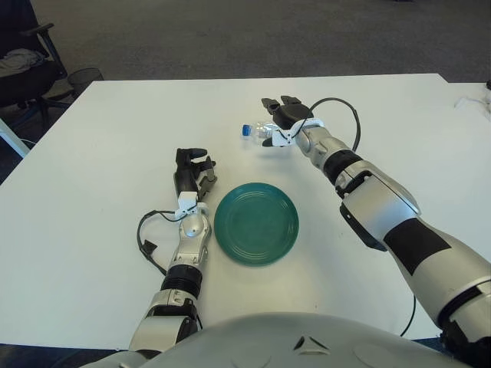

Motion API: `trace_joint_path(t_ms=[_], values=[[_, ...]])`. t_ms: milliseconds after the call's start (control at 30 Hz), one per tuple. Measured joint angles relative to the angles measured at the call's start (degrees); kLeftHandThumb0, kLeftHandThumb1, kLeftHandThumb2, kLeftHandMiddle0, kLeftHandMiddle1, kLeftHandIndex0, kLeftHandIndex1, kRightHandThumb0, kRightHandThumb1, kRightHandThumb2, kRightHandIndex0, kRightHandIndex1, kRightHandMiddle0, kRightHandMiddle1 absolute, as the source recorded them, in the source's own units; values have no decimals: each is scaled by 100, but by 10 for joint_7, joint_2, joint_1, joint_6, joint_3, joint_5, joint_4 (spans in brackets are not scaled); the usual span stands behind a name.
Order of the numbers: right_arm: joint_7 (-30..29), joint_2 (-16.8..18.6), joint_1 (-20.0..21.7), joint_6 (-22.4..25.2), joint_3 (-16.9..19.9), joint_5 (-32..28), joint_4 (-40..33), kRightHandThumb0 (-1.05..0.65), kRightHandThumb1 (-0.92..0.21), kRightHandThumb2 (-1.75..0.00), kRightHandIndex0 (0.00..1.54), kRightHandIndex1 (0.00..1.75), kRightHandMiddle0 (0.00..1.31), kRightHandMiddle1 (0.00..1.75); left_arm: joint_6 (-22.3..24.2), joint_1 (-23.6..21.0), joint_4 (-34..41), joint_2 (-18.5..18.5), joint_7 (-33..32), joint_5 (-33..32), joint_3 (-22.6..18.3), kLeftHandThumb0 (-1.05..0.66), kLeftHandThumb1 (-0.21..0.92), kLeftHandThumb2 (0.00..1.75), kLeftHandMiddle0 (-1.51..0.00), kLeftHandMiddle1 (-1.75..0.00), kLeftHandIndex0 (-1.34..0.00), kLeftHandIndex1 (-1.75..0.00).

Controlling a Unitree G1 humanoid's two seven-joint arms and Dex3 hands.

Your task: Put the bottle into the plate.

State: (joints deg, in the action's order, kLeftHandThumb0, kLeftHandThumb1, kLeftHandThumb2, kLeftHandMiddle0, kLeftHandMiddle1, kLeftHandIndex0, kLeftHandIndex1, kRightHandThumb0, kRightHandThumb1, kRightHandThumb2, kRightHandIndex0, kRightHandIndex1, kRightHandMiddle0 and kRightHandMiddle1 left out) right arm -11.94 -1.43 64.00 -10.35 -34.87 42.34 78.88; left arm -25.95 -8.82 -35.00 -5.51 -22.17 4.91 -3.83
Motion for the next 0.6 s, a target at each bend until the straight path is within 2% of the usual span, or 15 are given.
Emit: trace_joint_path(t_ms=[300, 600], values=[[17, 3, -8, 13, -4, 1, 3, -104, -92, -36, 0, 0, 0, 0, 1, -3, -5, -1, -4, 0, -3, -36, 82, 66, -61, -117, -25, -175], [28, 12, -45, 27, -9, 11, 9, -104, -92, -35, 0, 0, 0, 0, 0, -5, -9, -2, -10, 0, -4, -36, 83, 65, -61, -118, -25, -175]])
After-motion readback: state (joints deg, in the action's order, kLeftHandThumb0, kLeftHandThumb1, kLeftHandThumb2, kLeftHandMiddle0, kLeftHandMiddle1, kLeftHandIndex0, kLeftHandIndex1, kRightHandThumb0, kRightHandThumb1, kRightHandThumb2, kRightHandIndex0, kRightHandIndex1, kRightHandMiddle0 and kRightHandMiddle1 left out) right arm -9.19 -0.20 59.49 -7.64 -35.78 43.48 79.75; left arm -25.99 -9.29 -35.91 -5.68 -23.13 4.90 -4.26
